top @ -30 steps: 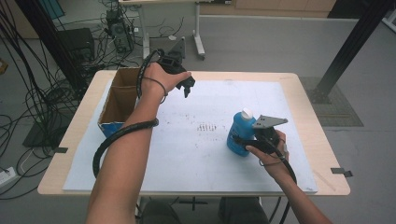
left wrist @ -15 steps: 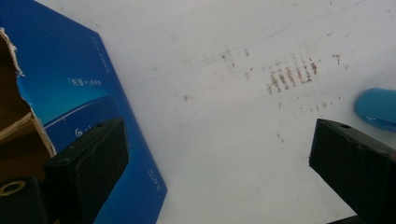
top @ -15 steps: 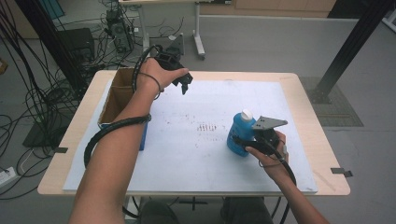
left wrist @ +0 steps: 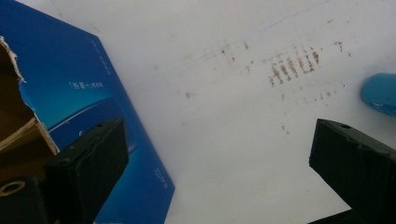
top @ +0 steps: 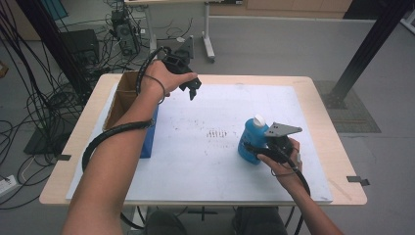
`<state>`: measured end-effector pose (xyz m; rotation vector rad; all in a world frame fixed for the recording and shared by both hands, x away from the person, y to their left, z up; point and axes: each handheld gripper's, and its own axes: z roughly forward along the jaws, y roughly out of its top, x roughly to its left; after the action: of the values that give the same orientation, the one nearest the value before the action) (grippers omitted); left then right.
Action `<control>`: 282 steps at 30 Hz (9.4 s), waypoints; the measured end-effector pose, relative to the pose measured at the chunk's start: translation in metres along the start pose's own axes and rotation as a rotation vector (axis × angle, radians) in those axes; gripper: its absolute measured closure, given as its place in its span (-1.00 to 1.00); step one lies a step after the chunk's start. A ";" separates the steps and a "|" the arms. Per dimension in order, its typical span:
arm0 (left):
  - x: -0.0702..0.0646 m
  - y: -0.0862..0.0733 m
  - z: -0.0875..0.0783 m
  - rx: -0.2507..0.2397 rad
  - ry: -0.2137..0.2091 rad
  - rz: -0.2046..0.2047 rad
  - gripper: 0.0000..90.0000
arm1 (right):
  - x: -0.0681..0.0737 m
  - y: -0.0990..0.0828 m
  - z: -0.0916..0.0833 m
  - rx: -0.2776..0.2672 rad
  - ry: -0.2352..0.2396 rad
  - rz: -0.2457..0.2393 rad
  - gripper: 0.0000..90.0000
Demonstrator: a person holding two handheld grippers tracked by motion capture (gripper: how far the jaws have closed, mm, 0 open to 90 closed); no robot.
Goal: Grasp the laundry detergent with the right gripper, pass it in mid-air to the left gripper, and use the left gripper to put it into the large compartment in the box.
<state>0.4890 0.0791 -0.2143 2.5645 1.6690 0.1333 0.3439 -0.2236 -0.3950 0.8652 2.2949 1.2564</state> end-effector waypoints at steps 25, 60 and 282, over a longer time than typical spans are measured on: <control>0.004 0.003 -0.027 0.013 -0.019 0.212 -0.89 | -0.014 0.021 0.001 0.082 0.076 0.068 -0.01; 0.019 -0.003 -0.119 -0.082 0.002 0.553 -0.88 | -0.006 0.216 0.099 0.106 0.335 -0.094 -0.01; -0.032 -0.032 -0.069 0.015 -0.006 0.823 -0.79 | 0.037 0.224 0.107 -0.010 0.678 -0.409 -0.02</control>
<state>0.4389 0.0644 -0.1503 3.0674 0.5125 0.1532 0.4540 -0.0414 -0.2619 -0.0857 2.7578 1.5120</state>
